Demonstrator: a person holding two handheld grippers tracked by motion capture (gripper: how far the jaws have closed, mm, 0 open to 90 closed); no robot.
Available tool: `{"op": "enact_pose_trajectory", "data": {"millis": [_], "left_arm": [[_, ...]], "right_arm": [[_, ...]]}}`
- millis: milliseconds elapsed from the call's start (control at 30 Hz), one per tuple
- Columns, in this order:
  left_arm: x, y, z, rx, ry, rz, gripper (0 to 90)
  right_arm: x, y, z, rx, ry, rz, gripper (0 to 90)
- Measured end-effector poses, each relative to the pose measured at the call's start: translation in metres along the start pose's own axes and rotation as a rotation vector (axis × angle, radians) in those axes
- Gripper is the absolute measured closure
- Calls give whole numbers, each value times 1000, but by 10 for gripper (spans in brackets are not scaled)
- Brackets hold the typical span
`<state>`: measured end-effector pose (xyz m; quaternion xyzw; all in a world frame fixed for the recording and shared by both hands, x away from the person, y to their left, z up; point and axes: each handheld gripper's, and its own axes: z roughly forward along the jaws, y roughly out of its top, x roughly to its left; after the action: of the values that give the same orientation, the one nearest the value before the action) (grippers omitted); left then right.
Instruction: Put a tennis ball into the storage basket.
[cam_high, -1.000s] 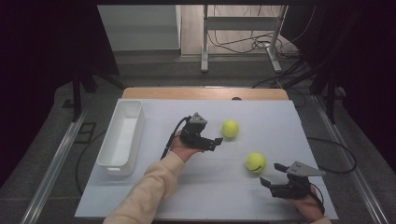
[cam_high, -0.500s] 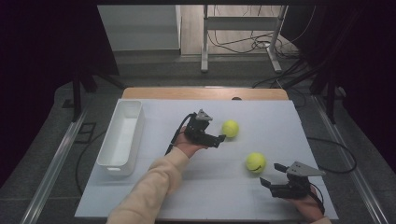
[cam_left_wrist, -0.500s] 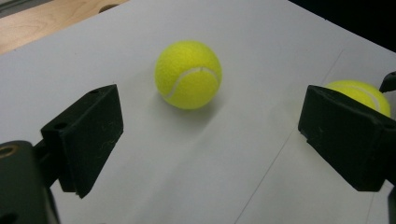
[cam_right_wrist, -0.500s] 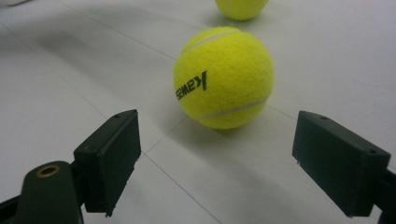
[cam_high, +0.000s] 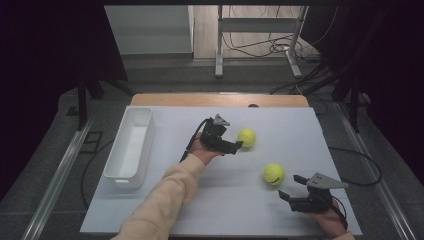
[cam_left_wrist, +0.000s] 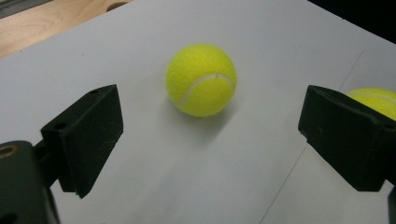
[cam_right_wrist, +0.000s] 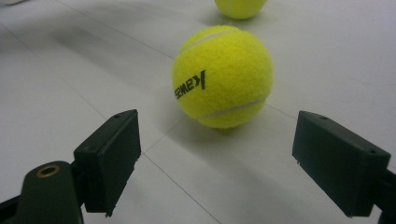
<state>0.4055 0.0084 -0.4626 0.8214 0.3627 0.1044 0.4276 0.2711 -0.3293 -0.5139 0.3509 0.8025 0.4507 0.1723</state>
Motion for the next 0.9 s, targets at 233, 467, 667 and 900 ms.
{"op": "enact_pose_trajectory", "data": {"millis": [233, 467, 667, 900], "left_arm": [[1, 2, 10, 18, 7, 2, 74], [-1, 6, 21, 43, 10, 10, 75], [-2, 7, 32, 50, 6, 14, 75], [-2, 6, 42, 67, 3, 20, 76]], "right_arm": [[0, 0, 0, 0, 0, 0, 159], [0, 0, 0, 2, 0, 0, 159], [0, -1, 1, 2, 1, 0, 159], [0, -1, 1, 6, 0, -2, 159]]}}
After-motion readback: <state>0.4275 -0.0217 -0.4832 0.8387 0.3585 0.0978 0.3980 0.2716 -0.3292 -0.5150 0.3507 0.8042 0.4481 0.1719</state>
